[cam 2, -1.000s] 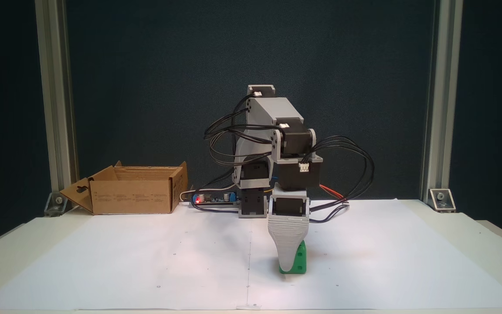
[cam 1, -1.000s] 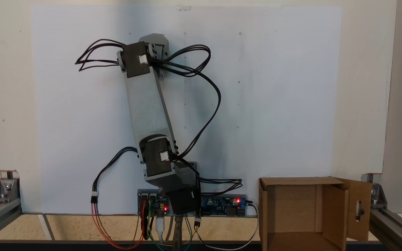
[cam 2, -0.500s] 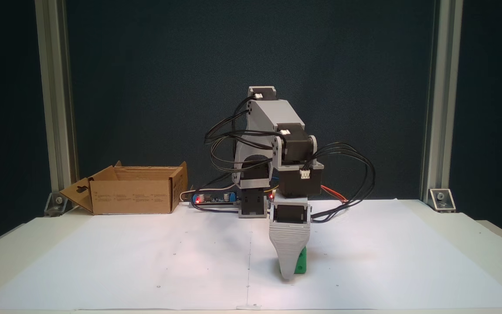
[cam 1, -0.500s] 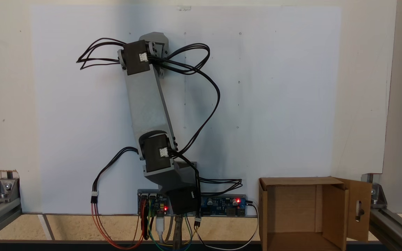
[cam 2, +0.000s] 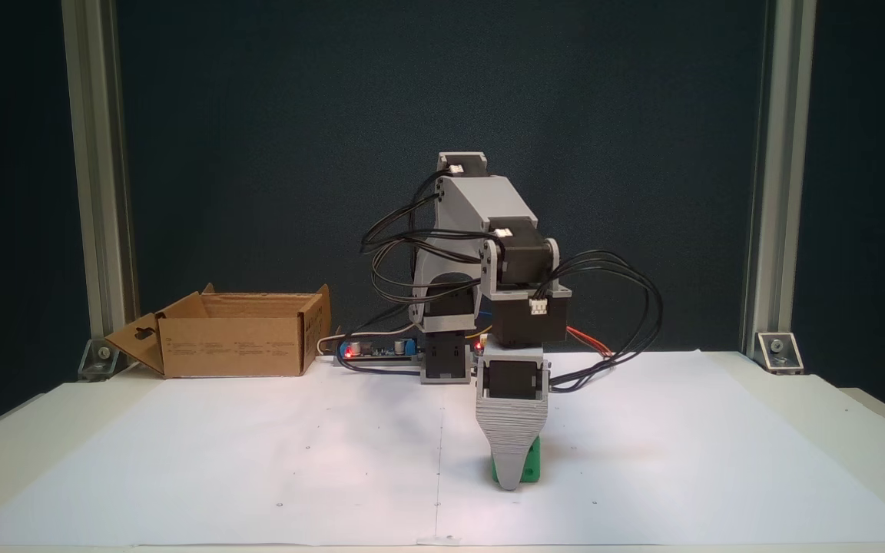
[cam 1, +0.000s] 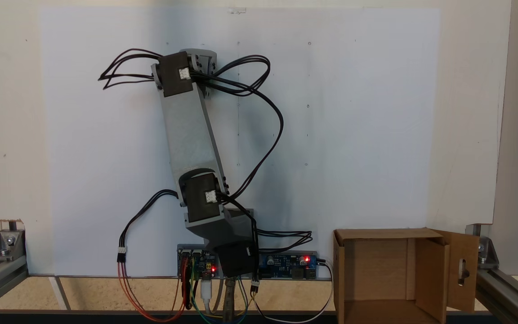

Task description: Grasp a green dice and put it in the bin.

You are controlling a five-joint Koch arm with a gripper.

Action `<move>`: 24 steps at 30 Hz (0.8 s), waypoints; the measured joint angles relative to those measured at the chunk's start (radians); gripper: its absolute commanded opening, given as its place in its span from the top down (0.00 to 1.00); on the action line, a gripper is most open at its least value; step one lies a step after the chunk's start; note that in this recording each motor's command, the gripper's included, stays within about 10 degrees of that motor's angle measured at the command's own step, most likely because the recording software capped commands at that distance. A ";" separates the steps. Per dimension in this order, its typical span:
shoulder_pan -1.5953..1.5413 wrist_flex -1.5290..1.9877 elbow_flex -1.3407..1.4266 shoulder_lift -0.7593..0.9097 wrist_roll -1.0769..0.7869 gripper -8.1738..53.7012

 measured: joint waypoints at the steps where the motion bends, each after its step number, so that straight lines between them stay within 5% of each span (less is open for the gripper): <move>1: 0.000 -0.002 0.000 0.000 0.000 0.64; 12: 0.009 -0.011 0.080 0.028 0.002 0.68; 24: 0.067 0.150 0.204 0.643 0.008 0.68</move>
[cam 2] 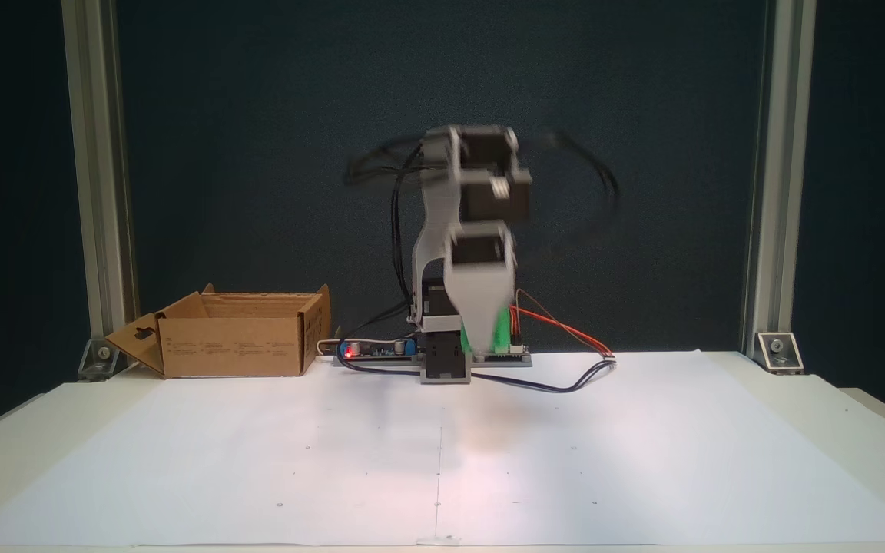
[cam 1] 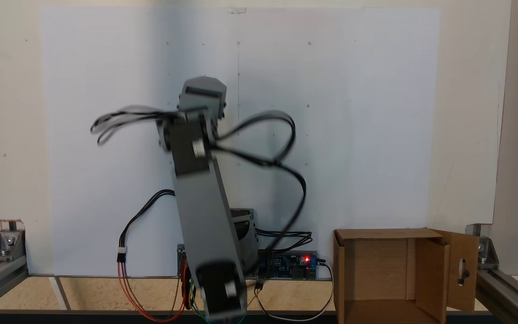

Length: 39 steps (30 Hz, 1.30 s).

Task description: Grasp a green dice and put it in the bin.

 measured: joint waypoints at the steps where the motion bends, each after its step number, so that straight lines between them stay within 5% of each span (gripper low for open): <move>1: 0.017 0.006 -0.002 0.046 0.000 0.68; 10: 0.396 0.078 0.005 0.164 -0.040 0.68; 26: 1.551 0.044 0.008 0.173 -0.623 0.68; 33: 2.000 -0.054 0.008 0.012 -0.779 0.68; 39: 2.069 -0.230 0.008 -0.218 -0.830 0.68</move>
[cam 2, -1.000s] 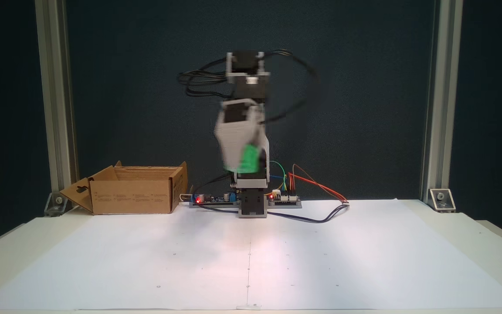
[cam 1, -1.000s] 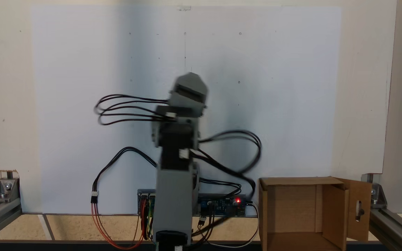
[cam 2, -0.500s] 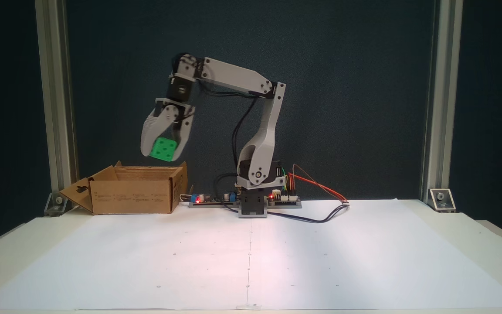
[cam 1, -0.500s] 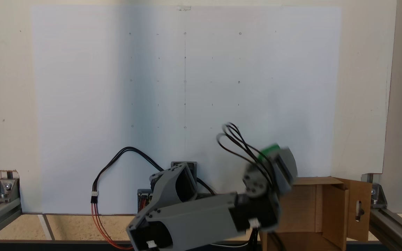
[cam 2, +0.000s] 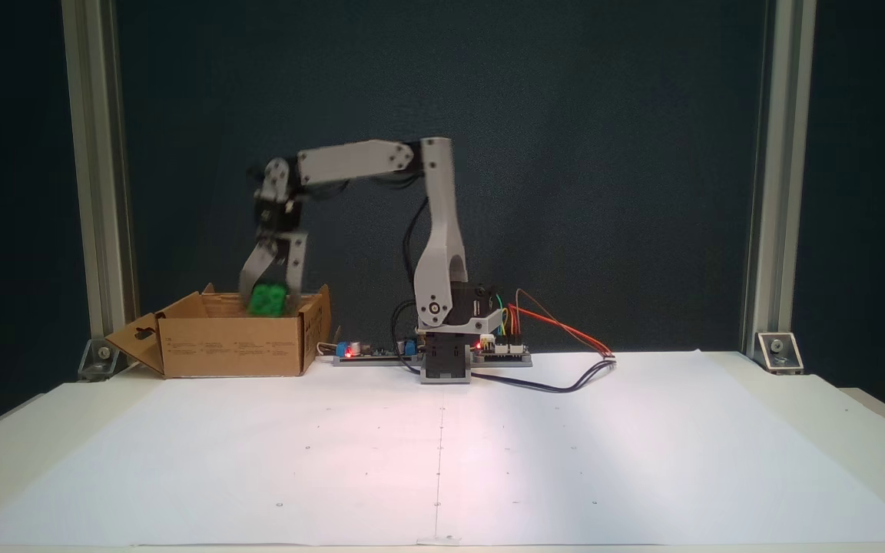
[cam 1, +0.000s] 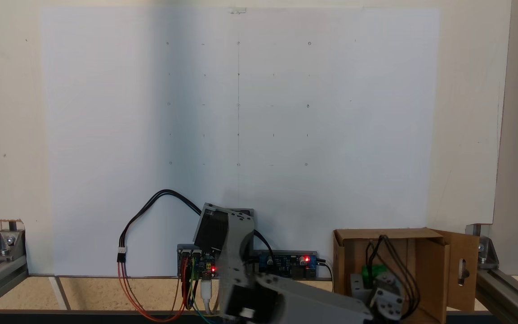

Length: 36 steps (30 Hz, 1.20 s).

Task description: Grasp a green dice and put it in the bin.

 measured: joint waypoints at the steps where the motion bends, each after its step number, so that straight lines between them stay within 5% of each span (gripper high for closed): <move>1: 0.000 -0.031 0.000 -0.031 0.000 0.68; 11: 0.000 -0.196 0.000 -0.109 0.000 0.65; 13: 0.000 -0.196 0.000 -0.109 0.000 0.38; 16: 0.000 -0.198 0.000 -0.109 0.000 0.21; 23: -0.003 -0.261 0.000 -0.069 0.176 0.20; 31: -0.268 -0.262 0.000 0.268 0.500 0.15; 36: -0.606 -0.262 0.000 0.383 0.535 0.14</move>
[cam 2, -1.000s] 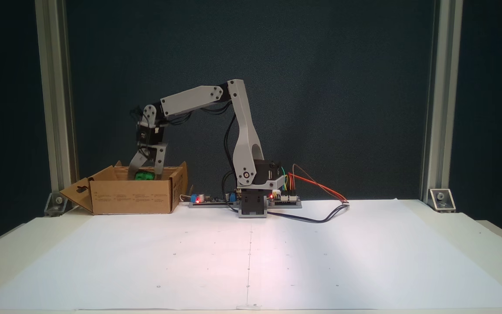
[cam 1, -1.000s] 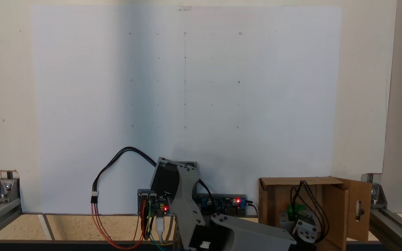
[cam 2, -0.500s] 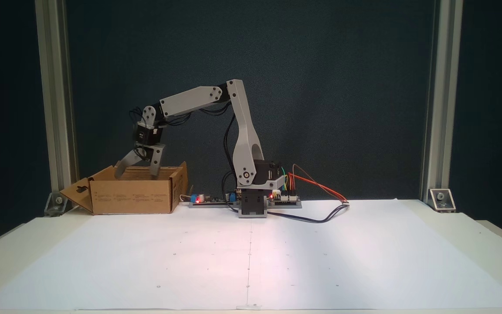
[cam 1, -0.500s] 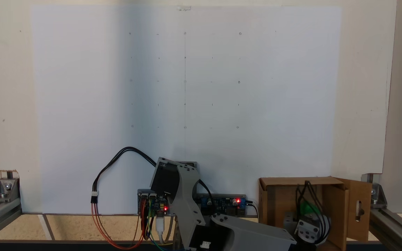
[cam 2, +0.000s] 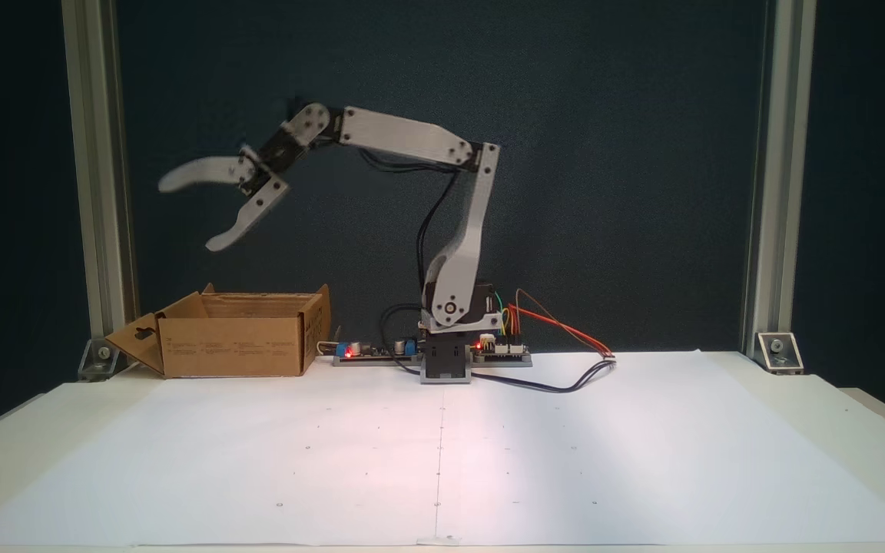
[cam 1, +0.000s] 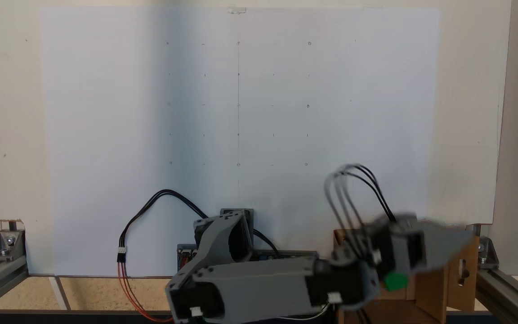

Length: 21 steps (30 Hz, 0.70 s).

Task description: Grasp a green dice and put it in the bin.

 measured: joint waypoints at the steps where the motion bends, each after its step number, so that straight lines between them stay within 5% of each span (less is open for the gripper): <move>1: -0.071 0.000 0.000 0.012 0.000 0.14; 12: -0.818 0.000 0.143 0.236 0.000 0.14; 21: -1.118 -0.153 0.494 0.446 0.000 0.12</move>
